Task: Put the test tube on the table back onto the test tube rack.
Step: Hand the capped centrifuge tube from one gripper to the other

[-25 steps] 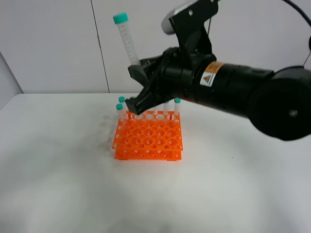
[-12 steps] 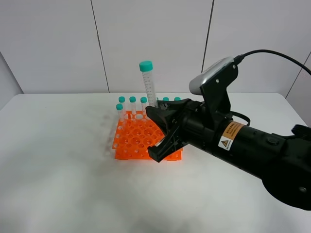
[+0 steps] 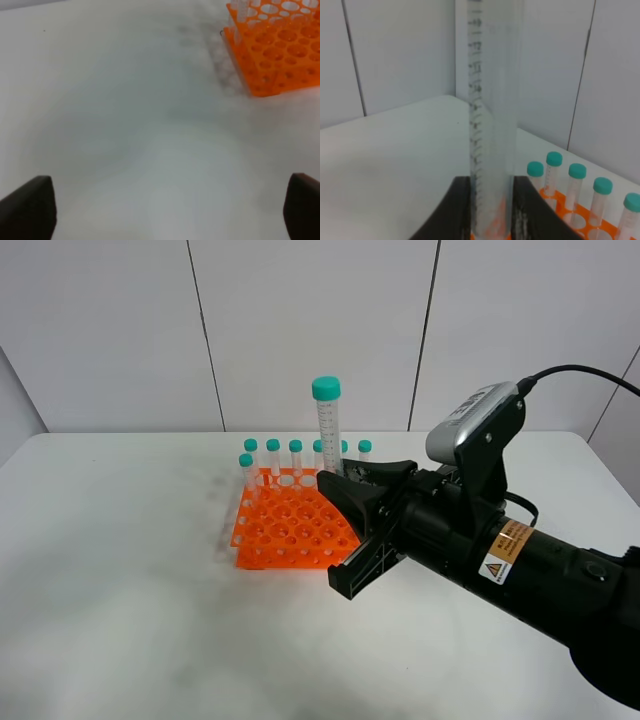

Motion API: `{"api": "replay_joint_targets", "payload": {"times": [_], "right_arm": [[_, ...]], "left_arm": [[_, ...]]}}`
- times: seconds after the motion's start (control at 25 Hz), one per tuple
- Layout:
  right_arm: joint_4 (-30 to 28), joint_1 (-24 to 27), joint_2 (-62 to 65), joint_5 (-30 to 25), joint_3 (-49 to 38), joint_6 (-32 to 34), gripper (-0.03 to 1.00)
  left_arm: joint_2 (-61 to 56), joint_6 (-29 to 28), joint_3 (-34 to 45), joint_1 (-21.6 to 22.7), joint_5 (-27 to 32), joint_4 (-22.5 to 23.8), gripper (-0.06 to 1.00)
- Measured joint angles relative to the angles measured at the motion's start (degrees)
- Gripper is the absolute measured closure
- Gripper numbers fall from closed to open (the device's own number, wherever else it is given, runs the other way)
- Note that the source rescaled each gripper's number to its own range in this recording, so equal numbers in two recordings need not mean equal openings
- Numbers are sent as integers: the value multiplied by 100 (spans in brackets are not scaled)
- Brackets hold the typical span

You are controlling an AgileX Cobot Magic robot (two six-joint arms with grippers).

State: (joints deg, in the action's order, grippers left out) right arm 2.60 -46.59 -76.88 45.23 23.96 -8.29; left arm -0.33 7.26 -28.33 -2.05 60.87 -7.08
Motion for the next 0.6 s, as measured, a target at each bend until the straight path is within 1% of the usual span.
{"api": "replay_joint_targets", "payload": {"times": [0.08, 0.24, 0.36, 0.44, 0.52, 0.6], "right_arm": [[-12, 0, 0, 65, -8, 0, 96], [-16, 0, 0, 90, -8, 0, 96], [-16, 0, 0, 90, -8, 0, 96], [-16, 0, 0, 90, -8, 0, 96], [-16, 0, 0, 90, -8, 0, 96], [-16, 0, 0, 90, -8, 0, 96]], "left_arm": [[0, 127, -28, 0, 6, -5, -6], [20, 186, -75, 0, 4, -114, -6], [271, 228, -96, 0, -2, -184, -6], [564, 365, -175, 0, -46, -203, -6], [747, 419, -276, -81, -222, -268, -6], [853, 442, -362, -274, -454, -406, -6]]}}
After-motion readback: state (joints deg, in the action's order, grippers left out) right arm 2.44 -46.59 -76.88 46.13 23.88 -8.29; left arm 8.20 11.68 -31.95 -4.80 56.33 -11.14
